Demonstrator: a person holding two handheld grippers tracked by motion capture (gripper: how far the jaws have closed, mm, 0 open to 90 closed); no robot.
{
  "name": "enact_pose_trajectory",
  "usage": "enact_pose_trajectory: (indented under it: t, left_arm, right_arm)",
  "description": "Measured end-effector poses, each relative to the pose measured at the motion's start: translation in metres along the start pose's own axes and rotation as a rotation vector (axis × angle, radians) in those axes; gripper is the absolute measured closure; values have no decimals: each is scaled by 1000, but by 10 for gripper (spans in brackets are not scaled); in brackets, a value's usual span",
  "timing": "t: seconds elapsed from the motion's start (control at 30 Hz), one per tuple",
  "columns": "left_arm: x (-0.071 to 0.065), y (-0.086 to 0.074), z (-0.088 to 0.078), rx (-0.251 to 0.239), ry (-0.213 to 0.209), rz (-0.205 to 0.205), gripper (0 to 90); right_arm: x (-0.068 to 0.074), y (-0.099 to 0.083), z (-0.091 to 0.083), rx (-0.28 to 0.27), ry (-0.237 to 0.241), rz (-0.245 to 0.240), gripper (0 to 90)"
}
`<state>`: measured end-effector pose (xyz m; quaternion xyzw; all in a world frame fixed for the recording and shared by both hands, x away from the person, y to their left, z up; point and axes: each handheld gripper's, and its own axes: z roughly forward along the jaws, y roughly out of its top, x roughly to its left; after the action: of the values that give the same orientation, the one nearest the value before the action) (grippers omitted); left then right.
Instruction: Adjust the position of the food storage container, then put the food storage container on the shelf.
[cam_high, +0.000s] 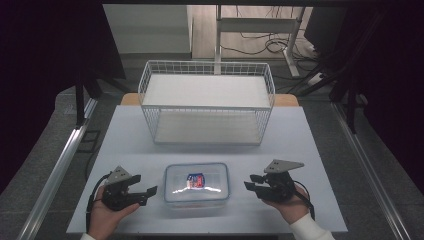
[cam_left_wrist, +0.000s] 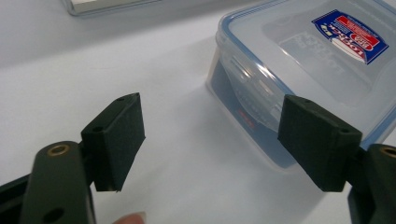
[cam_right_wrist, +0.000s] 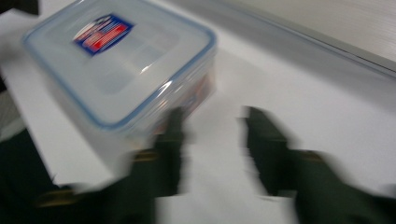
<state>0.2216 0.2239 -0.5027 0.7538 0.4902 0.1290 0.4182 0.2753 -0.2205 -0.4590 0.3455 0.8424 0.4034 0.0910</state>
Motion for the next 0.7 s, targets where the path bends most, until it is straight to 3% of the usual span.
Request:
enact_pose_trajectory:
  t: [0.03,0.1,0.17,0.23,0.27,0.3,0.57,0.7]
  left_arm:
    - [1,0,0,7,0,-6,207]
    - [1,0,0,10,2,-14,194]
    - [3,0,0,12,4,-23,181]
    - [3,1,0,10,3,-25,179]
    - [3,1,0,11,1,-25,179]
    - [3,1,0,13,-1,-25,177]
    - [2,1,0,23,-16,-31,155]
    - [5,5,0,20,-6,-67,119]
  right_arm:
    - [0,0,2,-9,-1,27,373]
    - [-1,-1,3,-20,6,55,327]
    - [-4,-1,5,-49,52,117,245]
    - [-5,-1,5,-54,84,133,253]
    - [-5,-1,5,-54,84,133,253]
    - [-5,-1,5,-40,118,127,269]
    - [2,0,5,-60,100,75,194]
    - [4,1,5,-71,118,67,176]
